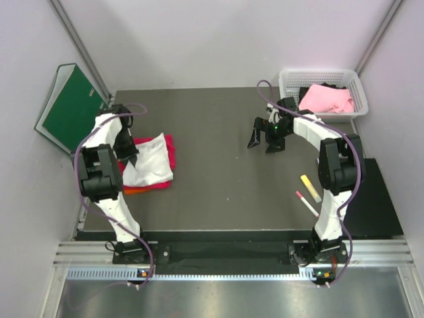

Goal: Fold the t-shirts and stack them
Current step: Put the neatly folded tshirt into the corner of the board with the left arm

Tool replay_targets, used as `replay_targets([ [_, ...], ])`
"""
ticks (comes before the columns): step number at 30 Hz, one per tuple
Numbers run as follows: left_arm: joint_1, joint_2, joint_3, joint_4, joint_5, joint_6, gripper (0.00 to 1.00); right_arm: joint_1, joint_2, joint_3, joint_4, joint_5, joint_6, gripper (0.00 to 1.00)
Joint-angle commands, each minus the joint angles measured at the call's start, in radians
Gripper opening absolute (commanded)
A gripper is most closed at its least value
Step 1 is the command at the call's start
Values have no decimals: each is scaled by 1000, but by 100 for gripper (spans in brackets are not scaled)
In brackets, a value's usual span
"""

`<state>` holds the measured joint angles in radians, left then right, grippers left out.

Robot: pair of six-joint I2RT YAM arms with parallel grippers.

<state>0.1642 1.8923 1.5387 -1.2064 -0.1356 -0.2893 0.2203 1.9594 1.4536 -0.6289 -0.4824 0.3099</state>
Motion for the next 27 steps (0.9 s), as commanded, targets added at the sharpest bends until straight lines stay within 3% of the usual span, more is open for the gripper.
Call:
replay_targets([
  [1, 8, -2, 15, 129, -27, -24, 26, -2, 6, 30, 21, -22, 3, 100],
  [3, 6, -1, 76, 105, -67, -54, 49, -2, 3, 27, 21, -21, 1, 100],
  [4, 6, -13, 98, 96, -74, -69, 98, -4, -1, 21, 23, -22, 1, 99],
  [9, -6, -162, 121, 143, -24, -113, 99, -2, -10, -4, 37, -22, 3, 100],
  [15, -15, -410, -77, 386, 292, -166, 99, -4, -4, -9, 38, -21, 1, 100],
  [16, -17, -433, -103, 436, 354, -172, 86, -2, -2, -6, 38, -22, 4, 100],
  [18, -15, -443, -187, 482, 543, -189, 46, -4, 2, -1, 34, -21, 3, 100],
  [19, -17, -440, -216, 499, 591, -217, 0, -1, 4, 2, 34, -22, 3, 100],
  [23, -14, -424, -409, 597, 779, -299, 0, -2, 10, 4, 32, -24, 3, 100],
  [24, -14, -423, -457, 707, 876, -333, 0, -1, 10, 2, 34, -25, 3, 100],
  [27, -11, -432, -632, 998, 977, -529, 0, -1, 6, -6, 37, -28, 3, 100],
])
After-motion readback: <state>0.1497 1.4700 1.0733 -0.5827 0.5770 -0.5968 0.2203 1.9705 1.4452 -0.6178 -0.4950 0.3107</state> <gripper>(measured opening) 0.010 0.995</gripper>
